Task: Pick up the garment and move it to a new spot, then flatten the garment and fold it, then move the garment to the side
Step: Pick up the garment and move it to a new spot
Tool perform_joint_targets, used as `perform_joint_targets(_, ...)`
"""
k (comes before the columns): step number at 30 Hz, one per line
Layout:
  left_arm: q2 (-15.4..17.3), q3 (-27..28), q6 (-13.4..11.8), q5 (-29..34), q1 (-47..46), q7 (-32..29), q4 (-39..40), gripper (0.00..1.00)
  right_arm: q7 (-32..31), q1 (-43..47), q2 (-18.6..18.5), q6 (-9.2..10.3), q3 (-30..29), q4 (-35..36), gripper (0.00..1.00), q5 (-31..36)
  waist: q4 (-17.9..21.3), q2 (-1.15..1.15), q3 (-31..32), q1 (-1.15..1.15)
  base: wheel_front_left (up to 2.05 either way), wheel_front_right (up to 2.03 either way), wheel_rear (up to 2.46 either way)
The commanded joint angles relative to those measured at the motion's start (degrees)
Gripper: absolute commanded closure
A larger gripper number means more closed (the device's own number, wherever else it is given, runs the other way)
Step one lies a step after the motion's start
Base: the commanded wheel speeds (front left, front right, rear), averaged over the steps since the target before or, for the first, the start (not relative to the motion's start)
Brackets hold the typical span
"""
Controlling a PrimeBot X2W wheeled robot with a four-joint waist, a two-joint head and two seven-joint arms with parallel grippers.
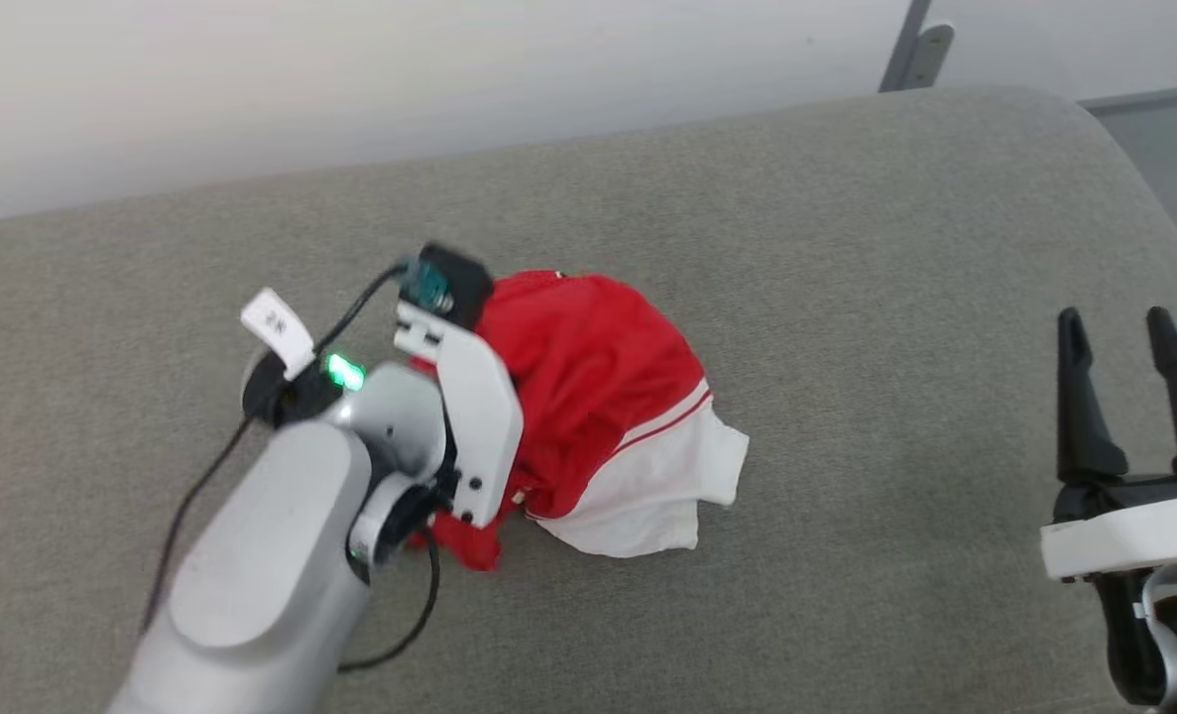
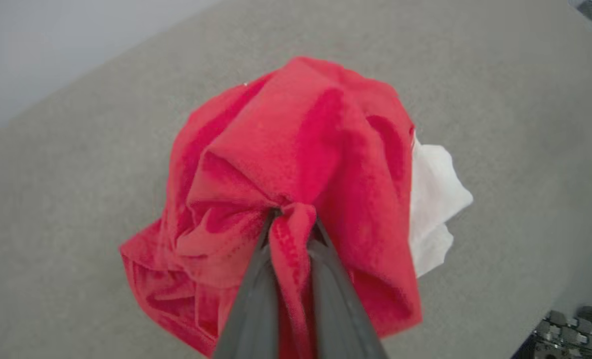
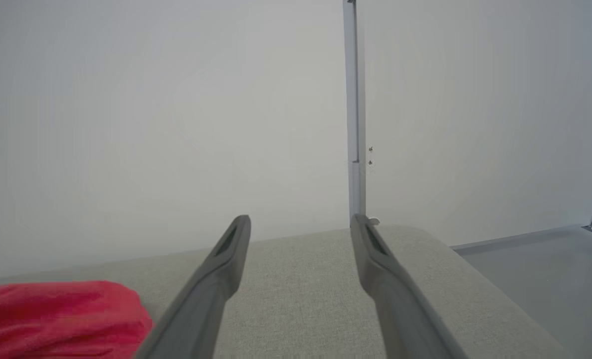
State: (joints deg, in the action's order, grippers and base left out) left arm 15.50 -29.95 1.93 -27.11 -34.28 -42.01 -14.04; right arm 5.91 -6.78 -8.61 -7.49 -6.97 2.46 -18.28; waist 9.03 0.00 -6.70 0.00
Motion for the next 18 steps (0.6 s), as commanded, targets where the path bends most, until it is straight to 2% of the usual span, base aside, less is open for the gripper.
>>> perform_joint_targets(1,-0.1,0.1,-0.3,-0.3,0.7,0.3,-0.6,1.00,0.3,-0.3,0.3,0.00,0.2,-0.2,0.00,-0.3,0.4,0.00,-0.1,0.00,0.00,0.00,0.00)
perform_joint_targets(11,-2.8,-2.0,1.5,-1.2,2.3,3.6,-21.8,1.00,1.4,-2.2,-0.2,0.00,4.1,-3.1,0.00,-1.1,2.2,0.00,0.0,0.00,0.00,0.00,0.00)
perform_joint_targets(18,-5.5,-3.1,3.5,-2.0,0.8,8.6,-31.8,1.00,2.2,-2.8,-0.7,0.00,5.4,-4.5,0.00,-1.8,2.2,0.00,0.5,0.00,0.00,0.00,0.00)
